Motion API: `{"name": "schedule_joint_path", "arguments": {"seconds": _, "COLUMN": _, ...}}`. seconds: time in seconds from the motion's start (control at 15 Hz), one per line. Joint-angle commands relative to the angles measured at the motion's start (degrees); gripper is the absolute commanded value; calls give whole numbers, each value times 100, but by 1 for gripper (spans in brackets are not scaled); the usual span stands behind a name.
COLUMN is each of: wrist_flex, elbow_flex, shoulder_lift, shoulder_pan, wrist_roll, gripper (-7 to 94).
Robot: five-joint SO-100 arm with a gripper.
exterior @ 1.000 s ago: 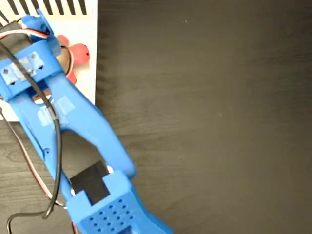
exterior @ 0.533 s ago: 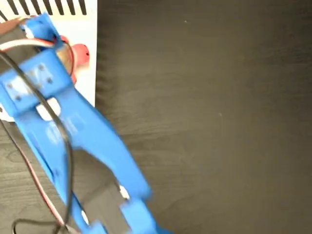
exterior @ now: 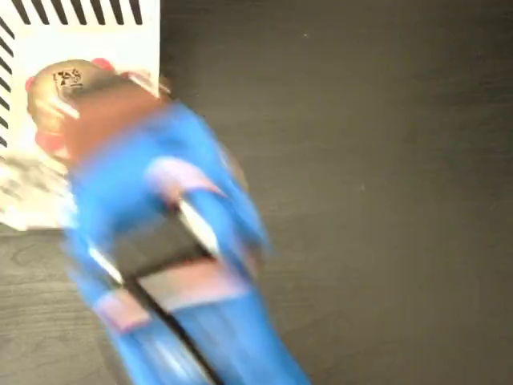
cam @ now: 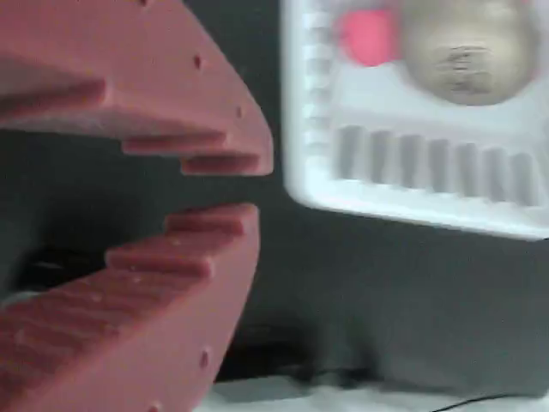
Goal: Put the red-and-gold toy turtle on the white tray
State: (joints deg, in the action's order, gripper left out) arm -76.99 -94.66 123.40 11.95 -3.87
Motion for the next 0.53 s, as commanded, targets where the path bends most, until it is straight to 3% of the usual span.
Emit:
{"name": "schedule_joint_path", "arguments": {"seconds": 0.0, "wrist_flex": 510, "elbow_flex": -1811, "shoulder_lift": 1626, "shoulder_pan": -369, "wrist_roll": 88, "gripper": 0}}
{"name": "schedule_joint_path", "arguments": {"seconds": 0.33, "wrist_flex": 1477, "elbow_flex": -5098, "shoulder_lift": 3665, "shoulder_pan": -967, "wrist_roll": 53, "gripper": 0}}
{"name": "schedule_joint_path", "arguments": {"seconds": 0.47, "wrist_flex": 1301, "elbow_flex": -5924, "shoulder_lift": 4535, "shoulder_pan": -1072, "wrist_roll": 62, "gripper": 0}}
